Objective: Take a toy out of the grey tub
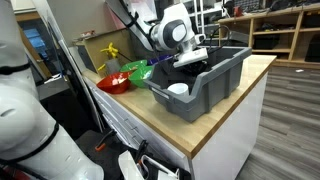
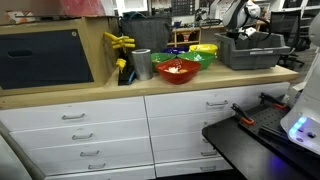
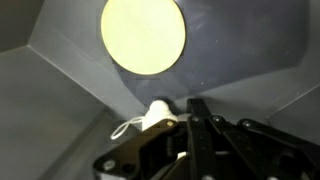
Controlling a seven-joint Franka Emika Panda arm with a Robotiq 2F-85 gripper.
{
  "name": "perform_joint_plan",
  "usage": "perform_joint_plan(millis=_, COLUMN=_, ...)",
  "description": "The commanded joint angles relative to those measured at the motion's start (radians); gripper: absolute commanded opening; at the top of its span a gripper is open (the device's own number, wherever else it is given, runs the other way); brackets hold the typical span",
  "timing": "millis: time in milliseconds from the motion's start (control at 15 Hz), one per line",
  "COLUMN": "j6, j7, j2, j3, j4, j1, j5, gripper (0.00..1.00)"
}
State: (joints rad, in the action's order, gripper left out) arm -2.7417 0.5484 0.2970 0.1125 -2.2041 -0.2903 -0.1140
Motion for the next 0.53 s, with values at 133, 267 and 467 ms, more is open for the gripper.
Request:
perform_joint_plan(millis=133, j6=-0.052, j7=0.029, j2=-0.031, j3=-0.005, j4=-0.045, j1=-0.009, j5=-0.022, gripper=0.0)
perform_joint_plan(millis=267, j6=-0.07, j7=0.034, j2=-0.046, j3=-0.008, j4=-0.059, j1=-0.009, j5=-0.028, gripper=0.0)
perform_joint_plan(millis=467, j6=-0.093, j7=0.047, j2=-0.084, j3=-0.007, j4=-0.078, j1=-0.014, j5=-0.039, gripper=0.0)
